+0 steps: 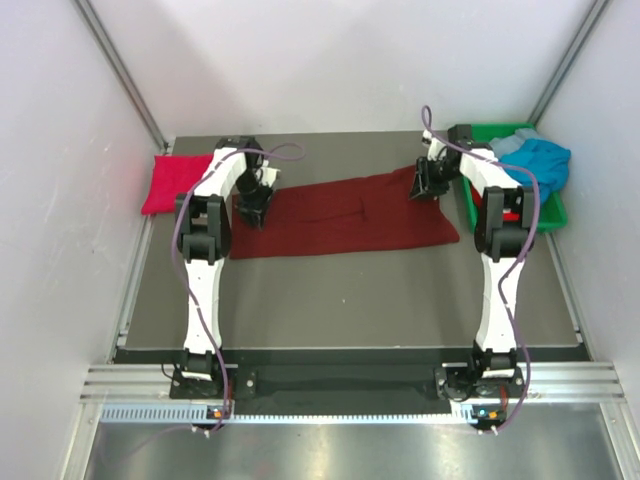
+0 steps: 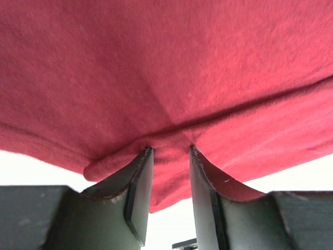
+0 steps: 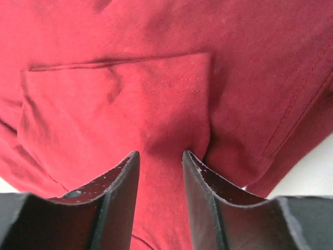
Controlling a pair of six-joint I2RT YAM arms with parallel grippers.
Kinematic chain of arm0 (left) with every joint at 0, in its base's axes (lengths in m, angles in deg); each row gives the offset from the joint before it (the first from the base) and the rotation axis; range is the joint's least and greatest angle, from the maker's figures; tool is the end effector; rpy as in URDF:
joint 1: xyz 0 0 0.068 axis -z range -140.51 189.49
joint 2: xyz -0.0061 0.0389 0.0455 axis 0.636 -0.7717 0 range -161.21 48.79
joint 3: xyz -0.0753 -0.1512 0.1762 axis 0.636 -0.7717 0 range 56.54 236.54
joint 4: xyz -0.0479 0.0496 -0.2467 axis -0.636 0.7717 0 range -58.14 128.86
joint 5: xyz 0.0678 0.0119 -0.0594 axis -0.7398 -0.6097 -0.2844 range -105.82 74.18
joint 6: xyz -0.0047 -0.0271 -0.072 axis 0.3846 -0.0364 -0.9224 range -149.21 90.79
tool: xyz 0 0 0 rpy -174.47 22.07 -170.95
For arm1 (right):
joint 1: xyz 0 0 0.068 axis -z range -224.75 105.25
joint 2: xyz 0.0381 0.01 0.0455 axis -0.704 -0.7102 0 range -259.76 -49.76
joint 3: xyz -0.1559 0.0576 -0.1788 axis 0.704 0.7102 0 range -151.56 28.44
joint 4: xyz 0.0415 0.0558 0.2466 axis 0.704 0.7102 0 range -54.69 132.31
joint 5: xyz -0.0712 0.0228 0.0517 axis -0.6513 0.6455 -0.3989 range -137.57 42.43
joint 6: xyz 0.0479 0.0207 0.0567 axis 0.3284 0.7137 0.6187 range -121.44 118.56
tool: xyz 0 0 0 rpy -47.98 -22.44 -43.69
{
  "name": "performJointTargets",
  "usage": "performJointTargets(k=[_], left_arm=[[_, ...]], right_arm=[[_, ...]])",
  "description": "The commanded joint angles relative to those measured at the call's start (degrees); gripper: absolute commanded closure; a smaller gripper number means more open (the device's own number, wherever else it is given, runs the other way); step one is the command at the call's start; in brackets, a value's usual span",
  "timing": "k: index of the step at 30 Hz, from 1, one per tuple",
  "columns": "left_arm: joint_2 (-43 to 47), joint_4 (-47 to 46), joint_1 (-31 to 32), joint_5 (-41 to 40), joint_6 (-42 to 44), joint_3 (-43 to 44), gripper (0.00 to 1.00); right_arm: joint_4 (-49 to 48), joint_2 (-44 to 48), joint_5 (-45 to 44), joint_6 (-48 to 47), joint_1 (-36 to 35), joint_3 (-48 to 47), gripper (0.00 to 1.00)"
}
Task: Fold and stack the t-shirts
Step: Fold the tshirt
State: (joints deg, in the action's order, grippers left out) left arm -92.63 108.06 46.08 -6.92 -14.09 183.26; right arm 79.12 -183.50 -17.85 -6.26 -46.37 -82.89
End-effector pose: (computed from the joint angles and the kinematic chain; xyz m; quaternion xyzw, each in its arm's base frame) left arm 0.4436 -0.0616 0.1181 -0.1871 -0.9792 0.0779 0.0021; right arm 0.4778 0.0461 0.1272 -0.1058 0.9414 0.2453 0.2061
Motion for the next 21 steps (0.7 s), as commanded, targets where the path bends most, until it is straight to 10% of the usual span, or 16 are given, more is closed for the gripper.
performJointTargets(k=[1,21], left_arm=[[2.3,1.1,0.4,-2.7,-0.8,-4.1,0.61],[20.8,-0.9,8.4,-7.9,-3.3,-30.7,0.63]], right_arm=[[-1.4,-4.3,-2.1,1.8,-1.1,-7.5,0.59],[-7.9,-16.1,-7.6,6.8,-4.5,-29.3,0.47]])
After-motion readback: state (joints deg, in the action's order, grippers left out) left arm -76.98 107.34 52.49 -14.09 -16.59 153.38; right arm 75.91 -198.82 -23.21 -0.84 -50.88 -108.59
